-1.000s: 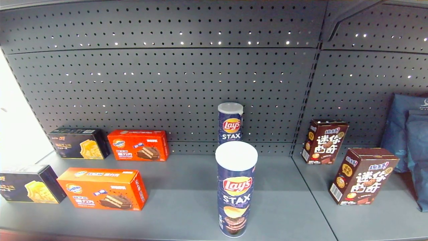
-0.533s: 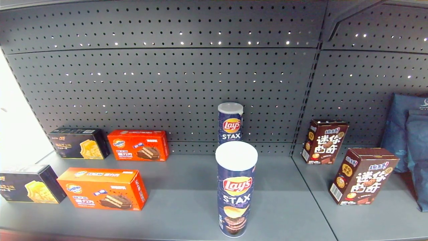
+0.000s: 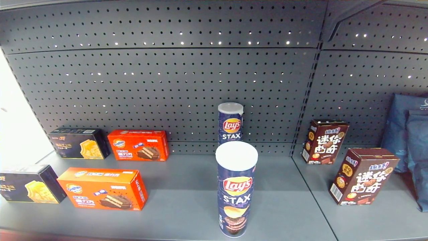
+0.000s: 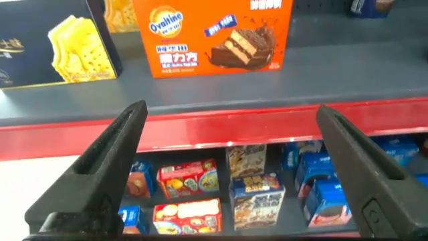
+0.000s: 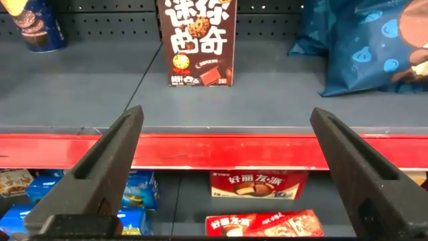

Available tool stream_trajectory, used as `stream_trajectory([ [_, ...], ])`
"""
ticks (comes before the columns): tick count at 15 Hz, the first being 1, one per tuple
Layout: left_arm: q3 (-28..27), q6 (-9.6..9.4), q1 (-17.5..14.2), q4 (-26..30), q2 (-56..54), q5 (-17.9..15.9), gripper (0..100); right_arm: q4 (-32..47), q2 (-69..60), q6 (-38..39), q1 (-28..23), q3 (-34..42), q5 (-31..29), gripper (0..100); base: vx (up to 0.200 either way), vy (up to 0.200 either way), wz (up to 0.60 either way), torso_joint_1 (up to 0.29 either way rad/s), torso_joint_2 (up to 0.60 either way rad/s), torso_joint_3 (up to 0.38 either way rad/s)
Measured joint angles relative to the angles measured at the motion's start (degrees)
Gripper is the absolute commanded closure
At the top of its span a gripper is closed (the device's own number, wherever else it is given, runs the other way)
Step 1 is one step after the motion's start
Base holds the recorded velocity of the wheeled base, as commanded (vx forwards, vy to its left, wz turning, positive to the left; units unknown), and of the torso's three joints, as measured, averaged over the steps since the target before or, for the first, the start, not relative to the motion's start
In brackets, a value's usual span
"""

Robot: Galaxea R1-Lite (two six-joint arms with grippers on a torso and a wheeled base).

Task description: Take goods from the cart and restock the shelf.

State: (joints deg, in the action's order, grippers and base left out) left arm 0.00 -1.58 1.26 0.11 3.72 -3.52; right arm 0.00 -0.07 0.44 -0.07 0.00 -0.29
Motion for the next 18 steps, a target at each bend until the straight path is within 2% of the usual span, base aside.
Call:
stream_trajectory([
  [5, 0.0, 0.37, -1.3, 0.0, -3.0, -0.2, 0, 0.0, 0.0, 0.0, 0.0, 0.0, 0.0, 0, 0.000, 0.000, 0.00, 0.000, 0.00, 0.000],
  [8, 0.0, 0.93, -1.4, 0.0, -3.3, 2.9, 0, 0.0, 0.0, 0.0, 0.0, 0.0, 0.0, 0, -0.067, 0.000, 0.00, 0.001, 0.00, 0.001],
  [9, 0.0, 0.93, -1.4, 0.0, -3.4, 2.9, 0, 0.0, 0.0, 0.0, 0.0, 0.0, 0.0, 0, -0.200, 0.000, 0.00, 0.002, 0.01, 0.002],
  [11, 0.0, 1.51, -1.4, 0.0, -3.5, 3.3, 0, 0.0, 0.0, 0.0, 0.0, 0.0, 0.0, 0, 0.000, 0.000, 0.00, 0.000, 0.00, 0.000],
  [18, 0.0, 1.54, -1.3, 0.0, -3.4, 3.3, 0, 0.0, 0.0, 0.0, 0.0, 0.0, 0.1, 0, 0.000, 0.000, 0.00, 0.000, 0.00, 0.000],
])
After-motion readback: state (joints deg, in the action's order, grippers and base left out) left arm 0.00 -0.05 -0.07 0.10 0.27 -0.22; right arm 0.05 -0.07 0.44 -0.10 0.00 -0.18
